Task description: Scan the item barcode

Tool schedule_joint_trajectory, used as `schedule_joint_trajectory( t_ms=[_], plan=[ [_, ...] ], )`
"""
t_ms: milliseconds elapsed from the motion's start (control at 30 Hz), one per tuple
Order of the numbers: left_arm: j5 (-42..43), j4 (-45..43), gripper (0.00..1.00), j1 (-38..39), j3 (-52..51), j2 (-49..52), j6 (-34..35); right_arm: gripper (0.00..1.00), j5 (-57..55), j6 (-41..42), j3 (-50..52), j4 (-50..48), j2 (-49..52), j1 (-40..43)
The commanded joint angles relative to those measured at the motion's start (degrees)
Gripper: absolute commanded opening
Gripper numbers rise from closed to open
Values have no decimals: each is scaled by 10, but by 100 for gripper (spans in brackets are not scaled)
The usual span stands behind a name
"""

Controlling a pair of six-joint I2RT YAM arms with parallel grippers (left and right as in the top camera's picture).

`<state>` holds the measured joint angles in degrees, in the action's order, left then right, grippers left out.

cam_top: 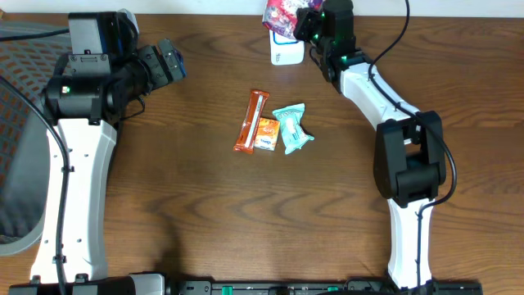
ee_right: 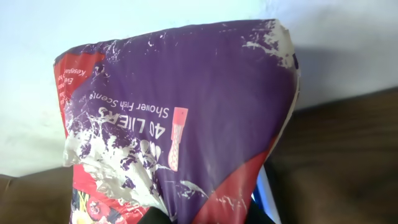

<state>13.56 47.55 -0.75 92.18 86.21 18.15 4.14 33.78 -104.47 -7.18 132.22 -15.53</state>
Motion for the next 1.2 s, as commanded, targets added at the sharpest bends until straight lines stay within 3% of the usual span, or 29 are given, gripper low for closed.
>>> schedule_joint_trajectory(
  t_ms=[0,233,700,767,833,867,900,933,1000,1033,1100,1167],
  plan=[
    [-2,0,98,-2,-2,3,-5,1,-8,-17,-25,13,-57,40],
    [-2,0,98,-2,-2,3,-5,1,-10,-17,-26,147,-115,169],
    [-2,0,98,-2,-2,3,-5,3,-116,18,-23,427,-69,382],
    [-2,0,98,-2,-2,3,-5,12,-115,17,-23,442,-67,407],
    [-2,0,98,-2,-2,3,-5,13,-109,1,-23,454,-68,431],
    [-2,0,98,-2,-2,3,-5,20,-101,-17,-24,459,-69,444],
    [-2,0,98,-2,-2,3,-5,38,-93,-35,-24,461,-71,454],
    [-2,0,98,-2,-2,3,-5,49,-82,-55,-24,467,-75,466],
    [-2,0,98,-2,-2,3,-5,46,-52,-73,-24,478,-89,488],
    [-2,0,98,-2,-2,3,-5,50,-36,-73,-24,480,-96,498],
    [-2,0,98,-2,-2,3,-5,69,-5,-73,-24,479,-113,511],
    [-2,0,98,-2,-2,3,-5,76,28,-72,-24,476,-133,518]
  ],
)
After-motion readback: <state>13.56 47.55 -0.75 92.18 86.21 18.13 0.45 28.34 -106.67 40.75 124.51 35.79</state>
